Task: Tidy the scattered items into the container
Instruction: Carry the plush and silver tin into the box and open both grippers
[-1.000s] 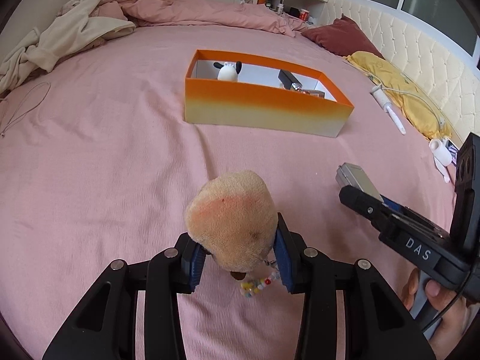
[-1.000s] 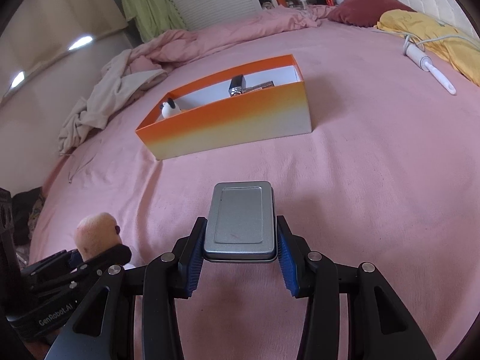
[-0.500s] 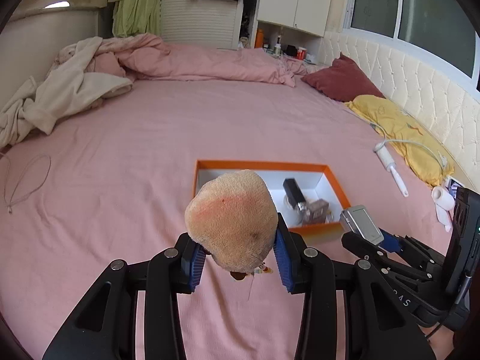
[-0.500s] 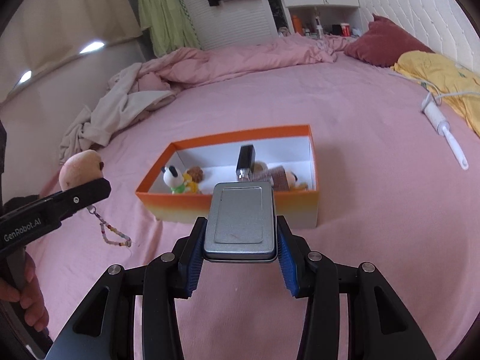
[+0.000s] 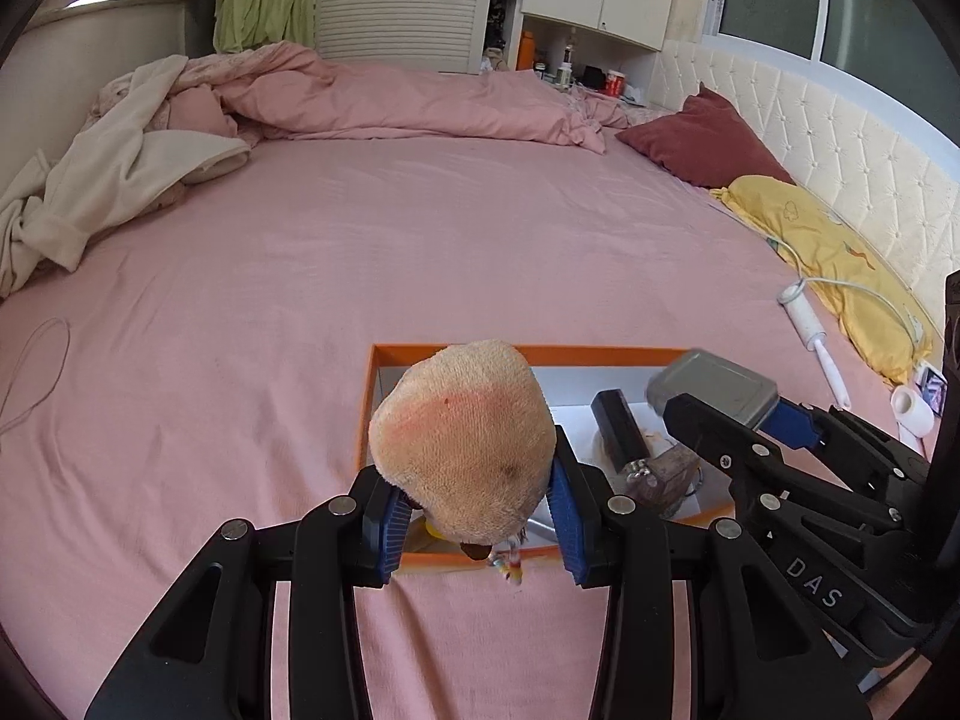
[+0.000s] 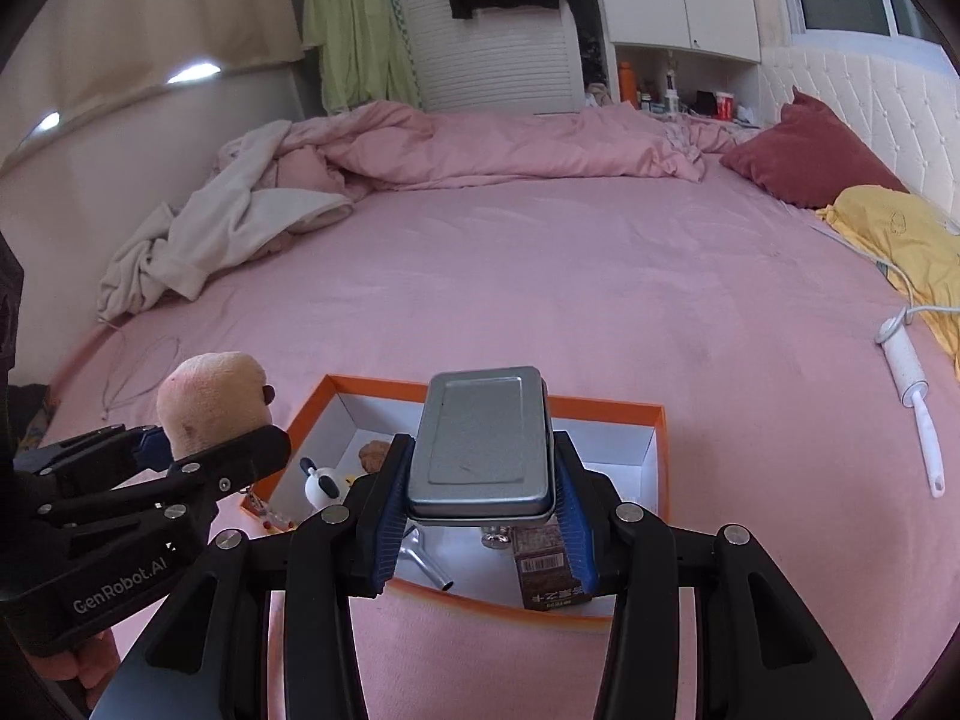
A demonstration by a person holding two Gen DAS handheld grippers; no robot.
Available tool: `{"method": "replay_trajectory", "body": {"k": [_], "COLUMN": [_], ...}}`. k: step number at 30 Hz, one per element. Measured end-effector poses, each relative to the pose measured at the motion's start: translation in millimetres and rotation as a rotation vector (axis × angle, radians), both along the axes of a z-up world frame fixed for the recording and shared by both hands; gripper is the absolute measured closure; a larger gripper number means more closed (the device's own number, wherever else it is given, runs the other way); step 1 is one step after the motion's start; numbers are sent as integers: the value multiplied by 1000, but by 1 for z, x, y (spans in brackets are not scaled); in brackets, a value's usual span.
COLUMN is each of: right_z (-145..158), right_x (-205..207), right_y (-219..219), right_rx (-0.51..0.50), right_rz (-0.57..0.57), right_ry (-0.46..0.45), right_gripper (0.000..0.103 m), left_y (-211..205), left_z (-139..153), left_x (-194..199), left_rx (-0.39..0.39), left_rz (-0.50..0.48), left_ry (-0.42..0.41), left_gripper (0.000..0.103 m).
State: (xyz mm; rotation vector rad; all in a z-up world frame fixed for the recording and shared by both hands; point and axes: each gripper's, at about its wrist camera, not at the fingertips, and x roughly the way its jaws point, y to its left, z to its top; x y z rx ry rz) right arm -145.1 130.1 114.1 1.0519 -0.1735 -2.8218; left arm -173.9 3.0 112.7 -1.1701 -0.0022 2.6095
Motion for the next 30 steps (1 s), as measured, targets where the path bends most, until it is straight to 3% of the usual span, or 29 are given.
{"method": "replay_trajectory", "body": {"k": [4, 11, 22, 24, 28, 30], "right_z": [-16, -33, -36, -34, -29, -26], "right_x": [-4, -8, -7, -6, 0, 4], "right_y": [0, 1, 7, 9, 14, 17], "right_rx": [-13, -5, -43, -57, -83, -90], "right_rz": [3, -2, -16, -21, -36, -45], "right_ry": [-33, -53, -30, -16, 26, 52], "right_gripper": [73, 73, 73, 72, 58, 58], "left_y": [-4, -6, 1, 2, 5, 7], "left_z": [-14, -23, -26, -21, -15, -10], "left_x": [-2, -7, -16, -20, -30, -30], "left_rx": [3, 4, 1, 7, 6, -5], "left_rz": [13, 16, -2, 3, 20, 18], "left_ry": [-19, -34, -31, -18, -23, 6], "left_gripper": [61, 61, 61, 60, 53, 53]}}
